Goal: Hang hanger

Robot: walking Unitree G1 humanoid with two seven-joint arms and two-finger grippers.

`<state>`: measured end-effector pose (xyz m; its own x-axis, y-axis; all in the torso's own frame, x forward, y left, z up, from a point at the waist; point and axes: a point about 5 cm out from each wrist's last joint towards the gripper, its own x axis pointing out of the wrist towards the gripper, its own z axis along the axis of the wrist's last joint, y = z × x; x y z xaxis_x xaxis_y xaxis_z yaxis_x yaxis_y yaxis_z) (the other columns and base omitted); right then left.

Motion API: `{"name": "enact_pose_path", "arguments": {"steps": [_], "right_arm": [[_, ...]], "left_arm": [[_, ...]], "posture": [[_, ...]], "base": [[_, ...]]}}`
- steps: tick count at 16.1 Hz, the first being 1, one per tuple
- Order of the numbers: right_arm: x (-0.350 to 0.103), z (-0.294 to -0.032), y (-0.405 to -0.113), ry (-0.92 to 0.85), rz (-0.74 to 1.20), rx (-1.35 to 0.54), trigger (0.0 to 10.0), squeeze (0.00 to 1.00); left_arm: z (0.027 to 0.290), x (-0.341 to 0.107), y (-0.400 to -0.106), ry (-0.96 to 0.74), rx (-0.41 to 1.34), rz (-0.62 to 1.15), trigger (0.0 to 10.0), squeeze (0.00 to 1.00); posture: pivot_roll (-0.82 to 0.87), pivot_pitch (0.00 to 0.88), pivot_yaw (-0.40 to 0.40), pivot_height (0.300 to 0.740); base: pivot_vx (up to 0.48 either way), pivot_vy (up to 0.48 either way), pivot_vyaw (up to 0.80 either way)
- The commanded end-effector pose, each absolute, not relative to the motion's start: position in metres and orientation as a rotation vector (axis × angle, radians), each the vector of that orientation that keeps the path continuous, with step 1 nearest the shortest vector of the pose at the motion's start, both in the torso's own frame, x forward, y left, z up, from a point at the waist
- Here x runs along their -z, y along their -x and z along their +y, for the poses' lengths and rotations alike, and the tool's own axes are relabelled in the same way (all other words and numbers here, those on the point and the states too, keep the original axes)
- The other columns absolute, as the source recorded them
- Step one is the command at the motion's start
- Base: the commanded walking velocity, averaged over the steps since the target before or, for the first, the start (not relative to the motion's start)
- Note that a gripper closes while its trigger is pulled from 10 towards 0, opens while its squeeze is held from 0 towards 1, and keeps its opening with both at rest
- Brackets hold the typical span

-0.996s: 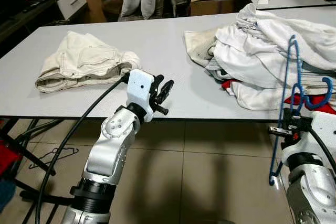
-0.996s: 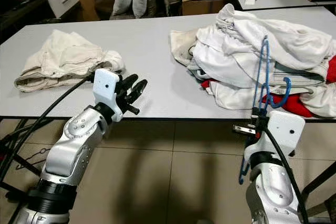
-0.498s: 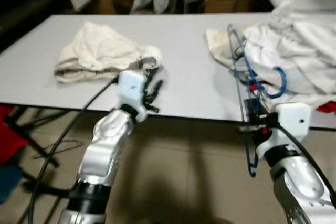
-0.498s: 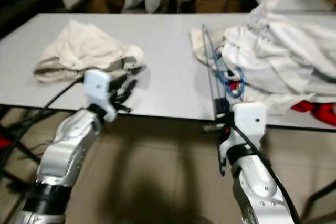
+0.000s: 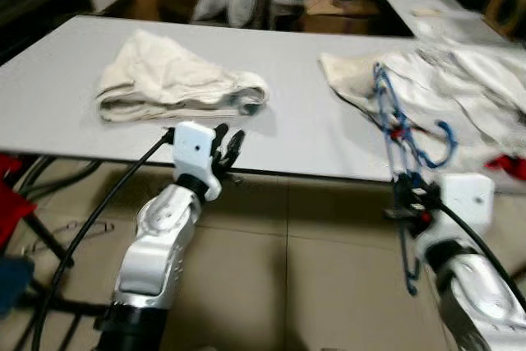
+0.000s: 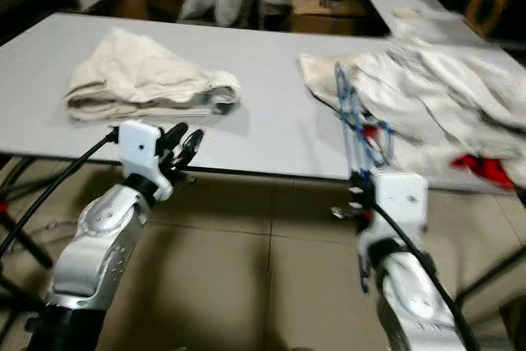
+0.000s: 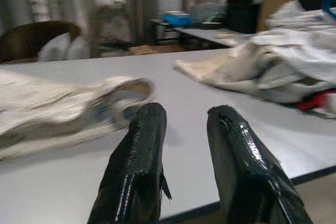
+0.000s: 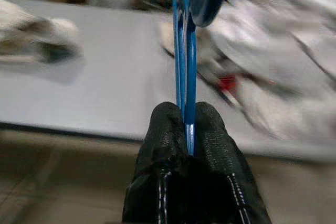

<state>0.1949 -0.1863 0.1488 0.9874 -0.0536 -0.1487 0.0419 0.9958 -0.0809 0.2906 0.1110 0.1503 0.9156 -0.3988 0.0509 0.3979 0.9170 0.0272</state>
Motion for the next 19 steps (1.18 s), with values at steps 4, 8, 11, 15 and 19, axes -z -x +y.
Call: {"name": "enact_pose_path", "arguments": {"steps": [4,8,11,15,19], "right_arm": [[-0.158,-0.204,-0.184,0.196,0.104,0.226,10.0,0.00],[-0.160,-0.203,-0.188,0.265,0.086,0.247,10.0,0.00],[-0.166,-0.191,-0.192,0.126,0.065,0.101,10.0,0.00],[-0.172,-0.186,-0.201,0.149,0.041,0.045,10.0,0.00],[-0.173,-0.183,-0.202,0.145,0.049,-0.019,10.0,0.00]], "left_arm": [[0.090,-0.157,-0.298,-0.017,0.488,-0.083,10.0,0.00],[0.088,-0.157,-0.299,0.009,0.483,-0.086,10.0,0.00],[0.091,-0.162,-0.300,0.049,0.443,-0.106,10.0,0.00],[0.096,-0.161,-0.299,0.065,0.413,-0.108,10.0,0.00],[0.107,-0.154,-0.290,0.057,0.359,-0.093,10.0,0.00]], "posture": [[-0.18,0.000,0.096,0.740],[-0.19,0.000,0.090,0.740],[-0.18,0.000,0.069,0.740],[-0.17,0.000,0.058,0.740],[-0.16,0.000,-0.007,0.740]], "base": [[0.000,0.000,-0.57],[0.202,0.000,-0.10],[0.289,0.000,-0.32],[0.296,0.000,-0.80],[0.298,0.000,-0.80]]}}
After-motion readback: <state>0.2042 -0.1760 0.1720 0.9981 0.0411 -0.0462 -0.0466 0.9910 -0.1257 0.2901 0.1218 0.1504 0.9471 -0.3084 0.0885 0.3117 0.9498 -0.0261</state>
